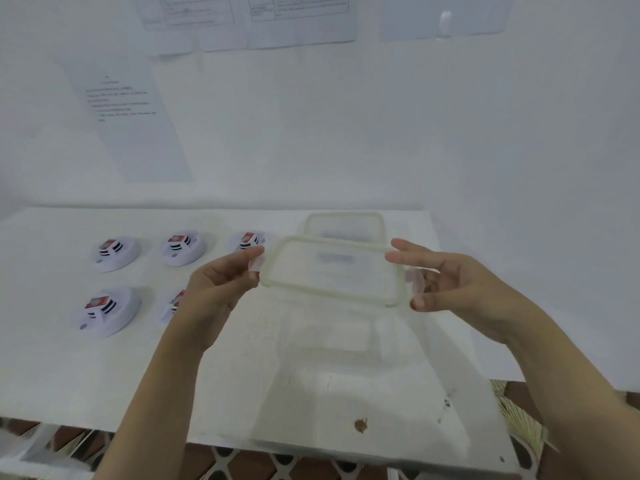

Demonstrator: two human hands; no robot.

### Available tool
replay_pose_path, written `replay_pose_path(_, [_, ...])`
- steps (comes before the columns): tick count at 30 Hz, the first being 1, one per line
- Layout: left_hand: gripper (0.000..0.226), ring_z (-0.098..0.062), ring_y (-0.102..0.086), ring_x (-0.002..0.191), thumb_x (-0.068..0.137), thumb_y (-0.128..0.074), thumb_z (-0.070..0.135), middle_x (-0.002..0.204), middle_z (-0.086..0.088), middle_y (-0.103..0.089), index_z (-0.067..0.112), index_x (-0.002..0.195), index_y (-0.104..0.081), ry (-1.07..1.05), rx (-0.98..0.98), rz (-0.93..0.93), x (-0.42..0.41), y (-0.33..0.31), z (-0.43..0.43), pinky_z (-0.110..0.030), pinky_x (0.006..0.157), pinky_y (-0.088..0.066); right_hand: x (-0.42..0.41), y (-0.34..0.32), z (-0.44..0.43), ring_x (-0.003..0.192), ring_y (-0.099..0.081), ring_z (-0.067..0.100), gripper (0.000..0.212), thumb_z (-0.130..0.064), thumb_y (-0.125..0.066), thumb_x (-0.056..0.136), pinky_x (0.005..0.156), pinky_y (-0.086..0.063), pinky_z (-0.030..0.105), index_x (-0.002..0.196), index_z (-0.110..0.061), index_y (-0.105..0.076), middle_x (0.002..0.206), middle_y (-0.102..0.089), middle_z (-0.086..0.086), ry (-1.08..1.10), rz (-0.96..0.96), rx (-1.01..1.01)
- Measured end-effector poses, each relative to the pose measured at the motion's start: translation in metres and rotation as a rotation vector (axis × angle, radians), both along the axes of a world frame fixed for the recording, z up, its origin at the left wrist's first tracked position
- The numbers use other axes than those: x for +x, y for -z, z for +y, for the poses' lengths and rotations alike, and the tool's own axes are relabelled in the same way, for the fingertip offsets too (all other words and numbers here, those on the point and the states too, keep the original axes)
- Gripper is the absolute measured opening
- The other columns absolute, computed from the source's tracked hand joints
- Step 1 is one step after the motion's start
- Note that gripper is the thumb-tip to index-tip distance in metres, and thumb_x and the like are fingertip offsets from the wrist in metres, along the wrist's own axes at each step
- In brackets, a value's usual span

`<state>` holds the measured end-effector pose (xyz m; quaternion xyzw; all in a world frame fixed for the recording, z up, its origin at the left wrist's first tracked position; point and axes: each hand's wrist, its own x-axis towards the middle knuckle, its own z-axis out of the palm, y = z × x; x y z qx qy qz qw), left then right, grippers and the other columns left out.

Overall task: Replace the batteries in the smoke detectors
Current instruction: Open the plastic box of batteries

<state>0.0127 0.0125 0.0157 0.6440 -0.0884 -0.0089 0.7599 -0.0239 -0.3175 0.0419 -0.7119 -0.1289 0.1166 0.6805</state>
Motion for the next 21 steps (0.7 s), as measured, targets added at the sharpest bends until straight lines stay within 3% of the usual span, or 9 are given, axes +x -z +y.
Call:
replay_pose_path(2, [0.053, -0.004, -0.061, 0.076, 0.041, -0.091, 0.056, 0.090, 0.013, -0.075, 0.034, 0.087, -0.080, -0.089, 0.026, -0.045, 0.016, -0.010, -0.003, -0.012, 0.071, -0.050, 0.012, -0.010, 0.003, 0.108, -0.059, -0.001, 0.049, -0.006, -0.078, 0.067, 0.082, -0.048, 0.014, 0.114, -0.013, -0.067, 0.127, -0.059, -0.013, 0.043, -0.032, 0.034])
replay_pose_path(4, [0.047, -0.001, -0.059, 0.075, 0.047, -0.084, 0.068, 0.083, 0.015, -0.071, 0.036, 0.080, -0.079, -0.158, 0.100, -0.112, 0.032, -0.019, -0.007, -0.014, 0.074, -0.047, 0.028, -0.017, 0.009, 0.088, -0.063, 0.010, 0.030, -0.018, -0.066, 0.079, 0.074, -0.050, 0.016, 0.107, -0.010, -0.069, 0.109, -0.069, -0.004, 0.167, -0.059, 0.080])
replay_pose_path(7, [0.015, -0.004, -0.065, 0.089, 0.074, -0.075, 0.043, 0.093, 0.009, -0.073, 0.031, 0.083, -0.077, -0.221, 0.131, -0.129, 0.056, -0.032, -0.019, -0.023, 0.085, -0.048, 0.058, -0.025, 0.018, 0.056, -0.055, 0.011, 0.029, -0.023, -0.051, 0.094, 0.052, -0.049, 0.020, 0.103, -0.001, -0.068, 0.102, -0.072, 0.009, 0.371, -0.074, 0.069])
replay_pose_path(8, [0.008, -0.003, -0.068, 0.083, 0.082, -0.070, 0.030, 0.086, 0.010, -0.075, 0.027, 0.083, -0.076, -0.241, 0.108, -0.112, 0.066, -0.036, -0.024, -0.021, 0.079, -0.051, 0.069, -0.026, 0.020, 0.046, -0.050, 0.011, 0.031, -0.025, -0.049, 0.096, 0.045, -0.045, 0.020, 0.102, -0.001, -0.068, 0.099, -0.073, 0.008, 0.419, -0.083, 0.025])
replay_pose_path(10, [0.018, -0.005, -0.069, 0.065, 0.093, -0.062, 0.016, 0.068, 0.009, -0.074, 0.018, 0.080, -0.074, -0.288, 0.084, -0.065, 0.087, -0.043, -0.035, -0.018, 0.060, -0.054, 0.093, -0.028, 0.022, 0.035, -0.039, 0.012, 0.033, -0.030, -0.048, 0.097, 0.036, -0.034, 0.019, 0.097, -0.004, -0.068, 0.090, -0.075, 0.006, 0.491, -0.087, -0.046])
replay_pose_path(13, [0.017, -0.015, -0.068, 0.063, 0.095, -0.061, 0.015, 0.074, -0.004, -0.073, 0.007, 0.086, -0.072, -0.258, 0.074, 0.065, 0.127, -0.047, -0.044, -0.021, 0.056, -0.056, 0.133, -0.031, 0.022, 0.032, -0.032, 0.011, 0.026, -0.028, -0.050, 0.098, 0.033, -0.026, 0.017, 0.087, -0.008, -0.064, 0.083, -0.074, 0.007, 0.587, -0.027, -0.079])
replay_pose_path(16, [0.011, -0.020, -0.068, 0.072, 0.093, -0.057, -0.001, 0.088, -0.011, -0.070, -0.002, 0.096, -0.068, -0.186, 0.007, 0.242, 0.174, -0.046, -0.047, -0.022, 0.059, -0.058, 0.175, -0.034, 0.017, 0.031, -0.030, 0.007, 0.023, -0.017, -0.048, 0.097, 0.031, -0.023, 0.016, 0.076, -0.010, -0.048, 0.084, -0.071, 0.012, 0.602, 0.119, -0.074])
replay_pose_path(18, [0.014, -0.019, -0.066, 0.070, 0.092, -0.052, -0.009, 0.084, -0.013, -0.067, -0.002, 0.089, -0.064, -0.163, -0.056, 0.323, 0.204, -0.043, -0.050, -0.022, 0.057, -0.058, 0.202, -0.032, 0.012, 0.028, -0.029, 0.007, 0.025, -0.005, -0.047, 0.093, 0.030, -0.020, 0.015, 0.070, -0.011, -0.040, 0.075, -0.062, 0.015, 0.617, 0.220, -0.043])
replay_pose_path(21, [0.014, -0.021, -0.063, 0.072, 0.091, -0.051, -0.012, 0.082, -0.015, -0.063, -0.005, 0.083, -0.061, -0.132, -0.114, 0.391, 0.242, -0.032, -0.057, -0.021, 0.054, -0.058, 0.238, -0.023, 0.006, 0.035, -0.034, 0.009, 0.020, -0.002, -0.048, 0.091, 0.030, -0.020, 0.014, 0.072, -0.007, -0.045, 0.066, -0.044, 0.007, 0.664, 0.296, -0.105])
